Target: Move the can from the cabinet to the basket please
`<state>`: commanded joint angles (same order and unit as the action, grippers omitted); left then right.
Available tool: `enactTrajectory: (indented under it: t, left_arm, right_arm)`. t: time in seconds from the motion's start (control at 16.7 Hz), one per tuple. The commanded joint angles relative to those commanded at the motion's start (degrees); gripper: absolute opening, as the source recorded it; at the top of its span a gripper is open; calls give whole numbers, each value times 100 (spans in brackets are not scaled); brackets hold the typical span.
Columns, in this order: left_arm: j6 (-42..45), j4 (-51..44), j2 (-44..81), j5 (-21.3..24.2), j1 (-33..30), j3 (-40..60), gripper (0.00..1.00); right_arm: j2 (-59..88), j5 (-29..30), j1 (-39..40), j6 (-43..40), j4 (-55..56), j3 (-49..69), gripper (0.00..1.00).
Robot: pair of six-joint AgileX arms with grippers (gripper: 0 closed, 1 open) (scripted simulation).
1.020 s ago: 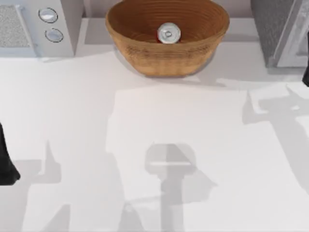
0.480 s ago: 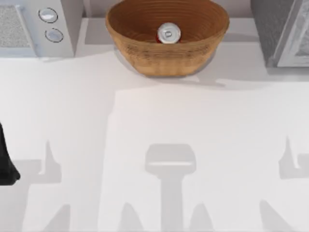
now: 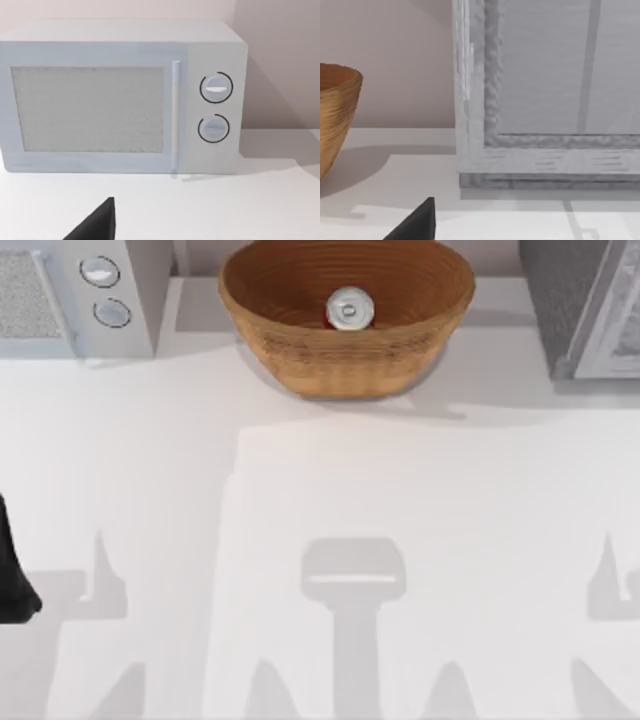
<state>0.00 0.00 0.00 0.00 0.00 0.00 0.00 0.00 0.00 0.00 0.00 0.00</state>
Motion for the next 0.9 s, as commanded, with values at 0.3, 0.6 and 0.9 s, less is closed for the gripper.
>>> enactTrajectory:
  t: [0.3,0.6,0.9]
  left_arm:
    - [0,0,0,0,0,0,100]
    - [0,0,0,0,0,0,100]
    - [0,0,0,0,0,0,100]
  right_arm:
    - [346,-348,-150,14,306,166,100]
    - [1959,-1855,-1253,54,1749,631,100]
    - [4504,-2944,-2965,93,3543,1069,100]
